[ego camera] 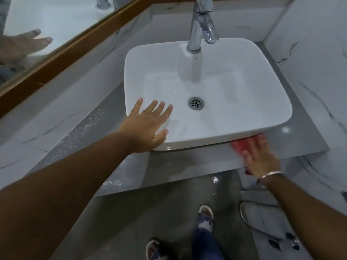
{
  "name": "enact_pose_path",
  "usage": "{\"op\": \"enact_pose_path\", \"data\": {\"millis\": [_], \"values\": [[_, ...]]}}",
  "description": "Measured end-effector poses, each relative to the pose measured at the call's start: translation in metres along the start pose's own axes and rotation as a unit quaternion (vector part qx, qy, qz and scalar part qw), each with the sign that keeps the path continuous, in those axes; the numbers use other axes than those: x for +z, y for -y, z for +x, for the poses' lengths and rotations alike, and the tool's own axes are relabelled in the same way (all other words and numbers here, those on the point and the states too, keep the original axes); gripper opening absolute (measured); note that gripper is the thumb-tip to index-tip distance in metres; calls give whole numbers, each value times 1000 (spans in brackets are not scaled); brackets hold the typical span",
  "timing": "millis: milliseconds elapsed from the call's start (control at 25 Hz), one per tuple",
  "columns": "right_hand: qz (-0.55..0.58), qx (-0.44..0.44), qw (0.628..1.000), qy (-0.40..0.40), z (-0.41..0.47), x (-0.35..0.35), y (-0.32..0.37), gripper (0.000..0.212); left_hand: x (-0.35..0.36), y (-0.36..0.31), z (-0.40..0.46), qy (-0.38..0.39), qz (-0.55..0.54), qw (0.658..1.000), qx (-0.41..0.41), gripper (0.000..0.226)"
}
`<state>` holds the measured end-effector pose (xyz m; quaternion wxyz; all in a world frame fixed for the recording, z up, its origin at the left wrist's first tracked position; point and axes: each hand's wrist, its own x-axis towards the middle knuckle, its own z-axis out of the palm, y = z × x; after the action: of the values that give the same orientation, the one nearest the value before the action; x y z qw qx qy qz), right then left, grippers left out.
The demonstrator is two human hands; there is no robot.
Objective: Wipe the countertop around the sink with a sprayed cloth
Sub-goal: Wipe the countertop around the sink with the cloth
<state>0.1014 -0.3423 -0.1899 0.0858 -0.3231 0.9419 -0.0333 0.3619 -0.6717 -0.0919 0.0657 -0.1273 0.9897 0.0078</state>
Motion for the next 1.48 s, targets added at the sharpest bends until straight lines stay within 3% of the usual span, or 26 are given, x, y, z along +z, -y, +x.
{"op": "enact_pose_path", "data": {"millis": [80,160,280,360,440,520,640,760,840,920,1080,1240,1360,1480], "values": [[22,157,987,6,24,-9,-11,64,2,1,2,2,2,1000,0,71],[-32,156,987,-17,13,5,43,68,2,1,3,5,4,1000,1,72],[-33,-61,998,2,-57,31,171,60,-3,-2,2,13,1,1000,4,73],[-5,-207,978,16,-100,46,227,62,-5,-1,-2,19,0,1000,6,74],[13,-278,956,88,-106,36,224,64,-7,-1,-1,27,-2,1000,7,74],[-6,-337,938,84,-82,32,168,62,-8,-1,-2,37,-7,999,7,74],[-27,-241,969,36,-24,10,33,55,-9,0,-2,50,-15,999,12,74],[29,17,999,18,51,-20,-94,59,-12,-1,-1,64,-29,998,7,74],[79,196,977,-1,77,-26,-106,63,-14,-3,-2,73,-26,997,4,73],[66,224,972,-30,69,-16,-59,60,-17,-4,-1,86,-12,996,2,72],[64,-12,997,46,-27,18,91,66,-21,-6,0,114,2,993,-8,73],[65,-318,928,183,-74,23,184,68,-21,-8,1,132,9,991,-18,74],[27,-404,902,151,-48,15,149,68,-22,-8,2,141,25,989,-20,75],[-20,-346,931,111,-2,-1,43,66,-21,-8,3,134,33,990,-20,75]]}}
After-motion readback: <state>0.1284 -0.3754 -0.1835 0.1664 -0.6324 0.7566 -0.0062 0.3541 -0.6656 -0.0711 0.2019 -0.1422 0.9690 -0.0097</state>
